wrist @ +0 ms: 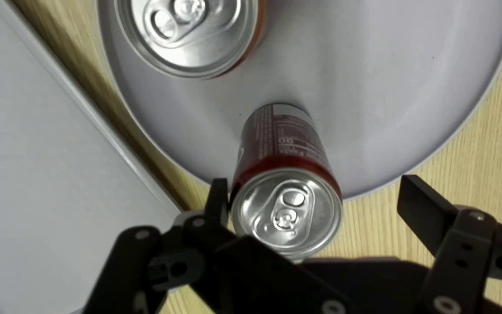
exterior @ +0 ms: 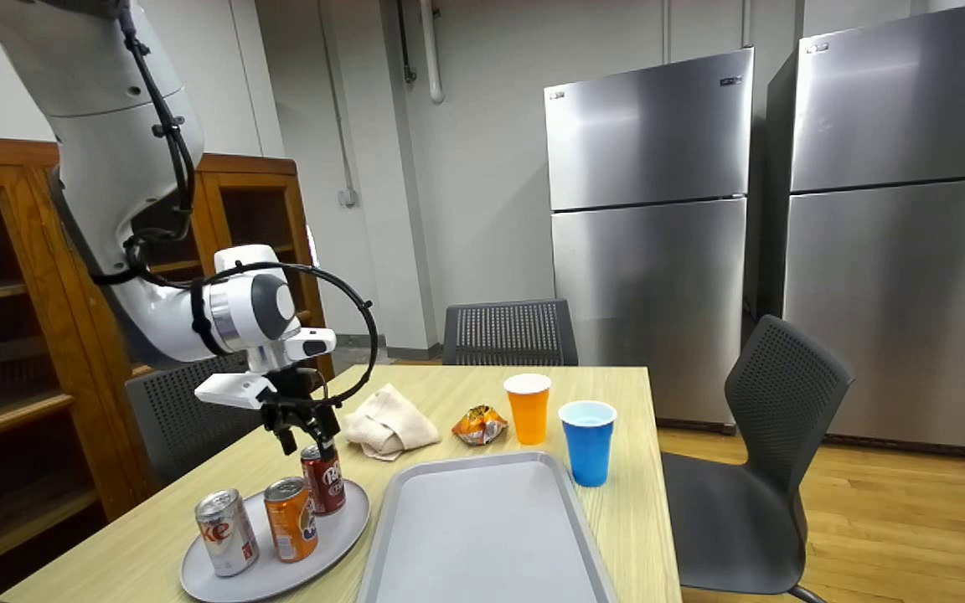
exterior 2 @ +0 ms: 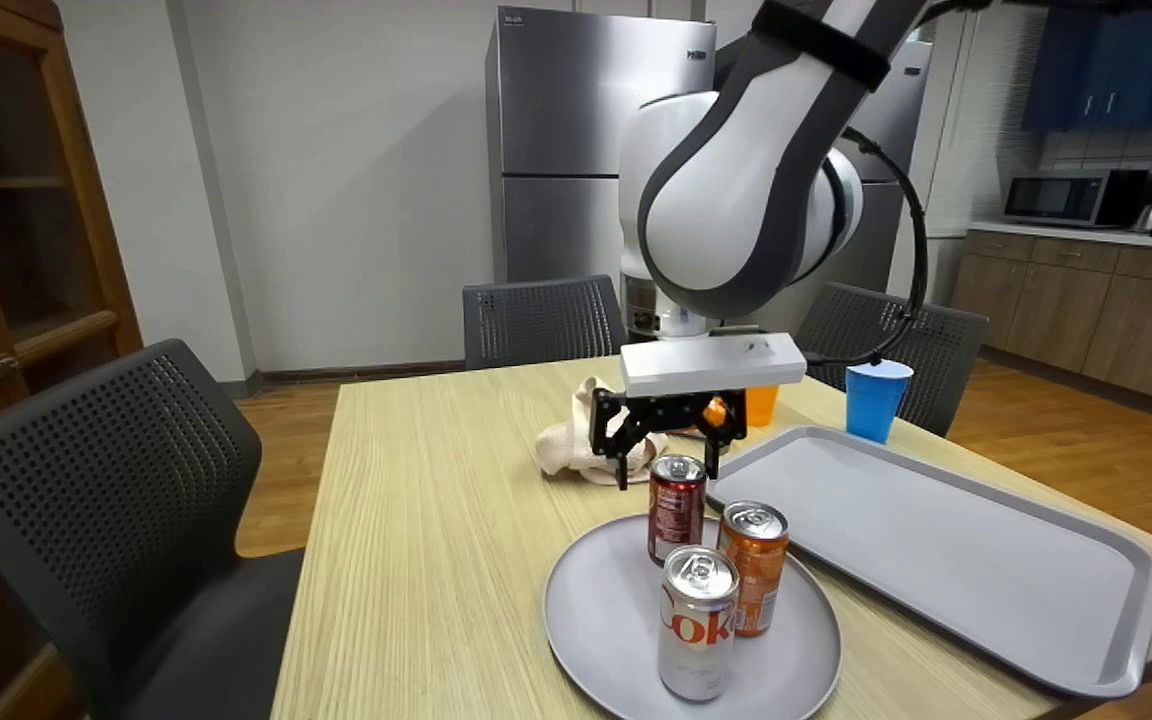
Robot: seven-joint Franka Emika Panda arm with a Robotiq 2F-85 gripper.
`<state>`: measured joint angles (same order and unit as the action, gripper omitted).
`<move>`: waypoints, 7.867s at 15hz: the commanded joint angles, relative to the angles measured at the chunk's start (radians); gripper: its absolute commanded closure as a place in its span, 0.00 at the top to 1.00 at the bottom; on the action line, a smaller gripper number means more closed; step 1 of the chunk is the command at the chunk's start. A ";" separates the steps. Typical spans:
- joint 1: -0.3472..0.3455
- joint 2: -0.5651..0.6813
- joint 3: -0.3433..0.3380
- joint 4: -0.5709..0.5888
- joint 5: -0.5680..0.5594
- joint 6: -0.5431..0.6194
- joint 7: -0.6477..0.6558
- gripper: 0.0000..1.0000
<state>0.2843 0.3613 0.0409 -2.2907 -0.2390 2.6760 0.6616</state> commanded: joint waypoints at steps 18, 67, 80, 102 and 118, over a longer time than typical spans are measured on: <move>0.010 0.055 -0.042 0.052 0.089 -0.003 -0.089 0.38; -0.350 0.082 -0.227 0.077 0.183 0.107 -0.465 0.38; -0.292 -0.007 -0.276 0.050 0.131 0.131 -0.422 1.00; -0.092 -0.345 -0.169 -0.206 -0.203 -0.017 0.067 1.00; -0.088 -0.327 0.058 -0.197 -0.025 -0.148 0.056 1.00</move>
<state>0.2077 0.0300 0.0666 -2.4984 -0.2963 2.5695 0.7267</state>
